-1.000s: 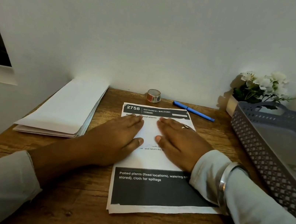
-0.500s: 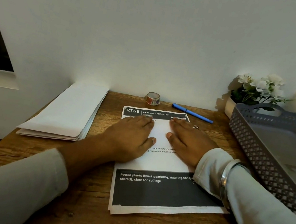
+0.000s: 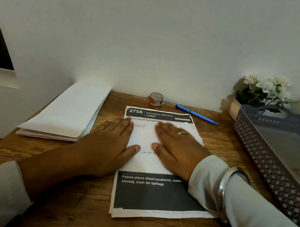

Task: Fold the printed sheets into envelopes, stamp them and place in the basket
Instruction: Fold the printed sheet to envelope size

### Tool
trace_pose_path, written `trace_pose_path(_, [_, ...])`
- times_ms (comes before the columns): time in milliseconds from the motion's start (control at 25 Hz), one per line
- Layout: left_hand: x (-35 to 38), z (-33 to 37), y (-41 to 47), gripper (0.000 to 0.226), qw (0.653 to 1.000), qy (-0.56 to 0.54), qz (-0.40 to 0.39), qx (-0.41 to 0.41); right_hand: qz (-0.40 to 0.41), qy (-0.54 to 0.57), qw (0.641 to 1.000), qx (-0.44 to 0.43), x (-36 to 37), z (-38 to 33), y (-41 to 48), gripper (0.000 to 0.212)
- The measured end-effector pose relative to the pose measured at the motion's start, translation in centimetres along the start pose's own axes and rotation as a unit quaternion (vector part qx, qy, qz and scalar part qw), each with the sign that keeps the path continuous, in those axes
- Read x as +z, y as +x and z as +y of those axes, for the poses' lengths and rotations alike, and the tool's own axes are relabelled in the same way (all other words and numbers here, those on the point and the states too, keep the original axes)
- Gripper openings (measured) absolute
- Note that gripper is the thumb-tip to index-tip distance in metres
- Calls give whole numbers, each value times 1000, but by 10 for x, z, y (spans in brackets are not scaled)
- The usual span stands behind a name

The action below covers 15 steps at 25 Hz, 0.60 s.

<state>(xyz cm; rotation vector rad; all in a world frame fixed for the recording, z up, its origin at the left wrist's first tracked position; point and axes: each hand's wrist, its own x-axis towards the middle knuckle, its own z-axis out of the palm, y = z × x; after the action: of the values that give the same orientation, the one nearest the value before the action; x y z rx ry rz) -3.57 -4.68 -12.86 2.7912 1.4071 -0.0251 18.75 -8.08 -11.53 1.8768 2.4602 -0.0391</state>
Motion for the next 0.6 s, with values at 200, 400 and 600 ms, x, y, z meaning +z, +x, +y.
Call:
trace_pose_path(200, [3, -2, 3, 119, 1000, 14, 7, 3, -23, 38, 998, -45, -2, -7, 6, 64])
trace_pose_path(400, [1, 0, 2, 116, 1000, 10, 5, 8, -37, 14, 994, 106, -4, 34, 4, 70])
trace_pose_path(600, [-4, 2, 2, 96, 1000, 21, -17, -5, 15, -1, 1000, 17, -1, -2, 5, 72])
